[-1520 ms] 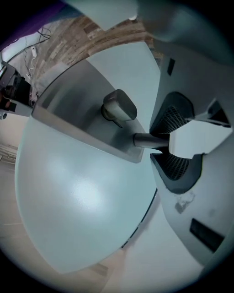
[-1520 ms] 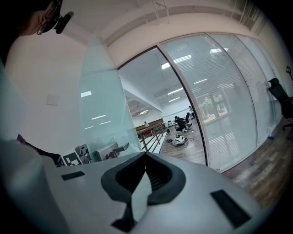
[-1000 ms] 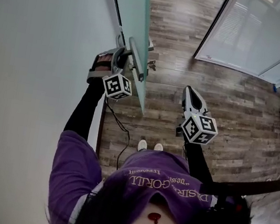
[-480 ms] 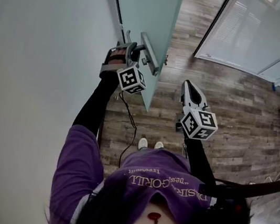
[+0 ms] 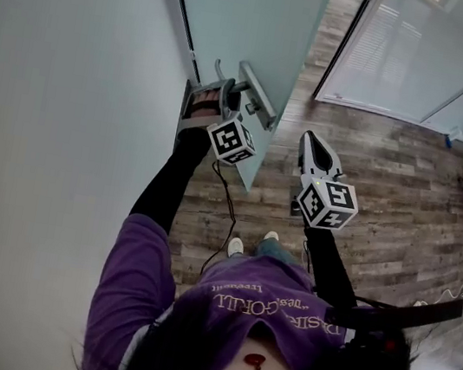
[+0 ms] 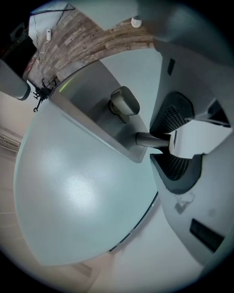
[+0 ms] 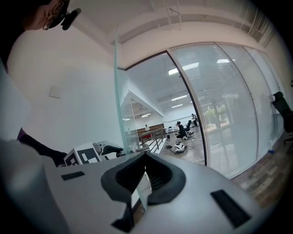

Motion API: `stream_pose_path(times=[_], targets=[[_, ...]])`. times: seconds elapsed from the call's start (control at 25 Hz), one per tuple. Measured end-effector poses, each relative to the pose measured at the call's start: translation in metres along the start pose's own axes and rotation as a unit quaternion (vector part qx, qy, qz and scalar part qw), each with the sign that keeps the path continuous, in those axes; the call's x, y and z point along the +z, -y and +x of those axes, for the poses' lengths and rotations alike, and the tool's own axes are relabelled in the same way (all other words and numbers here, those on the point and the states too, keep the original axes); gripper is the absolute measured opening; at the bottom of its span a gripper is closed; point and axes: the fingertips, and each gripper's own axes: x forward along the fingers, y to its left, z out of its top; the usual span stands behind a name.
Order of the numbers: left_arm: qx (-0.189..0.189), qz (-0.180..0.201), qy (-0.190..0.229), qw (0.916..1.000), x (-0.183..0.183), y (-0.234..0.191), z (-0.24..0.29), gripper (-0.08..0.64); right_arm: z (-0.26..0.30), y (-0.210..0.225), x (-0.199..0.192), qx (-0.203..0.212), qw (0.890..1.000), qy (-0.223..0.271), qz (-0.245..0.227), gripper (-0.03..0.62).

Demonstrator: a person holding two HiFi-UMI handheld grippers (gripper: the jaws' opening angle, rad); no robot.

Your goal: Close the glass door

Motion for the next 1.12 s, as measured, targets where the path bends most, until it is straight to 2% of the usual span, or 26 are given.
stream_pose_path(times=[0.32, 0.8, 1.12], targets=[[0.005, -0.006, -0.013, 0.9999, 0.03, 0.008, 0.024, 0.133, 0.009, 0.038, 0.007, -0.001, 1.0, 0.0, 0.007, -0.002], [0.011, -0.016, -0.028, 0.9994, 0.086, 0.008, 0.064, 0.133, 0.021, 0.095, 0.032, 0.023, 1.0, 0.003, 0.01, -0.002], [0.008, -0.028, -0.031, 0.9991, 0.109, 0.016, 0.081, 0.133, 0.021, 0.127, 0.034, 0.035, 0.999, 0.001, -0.004, -0.002]])
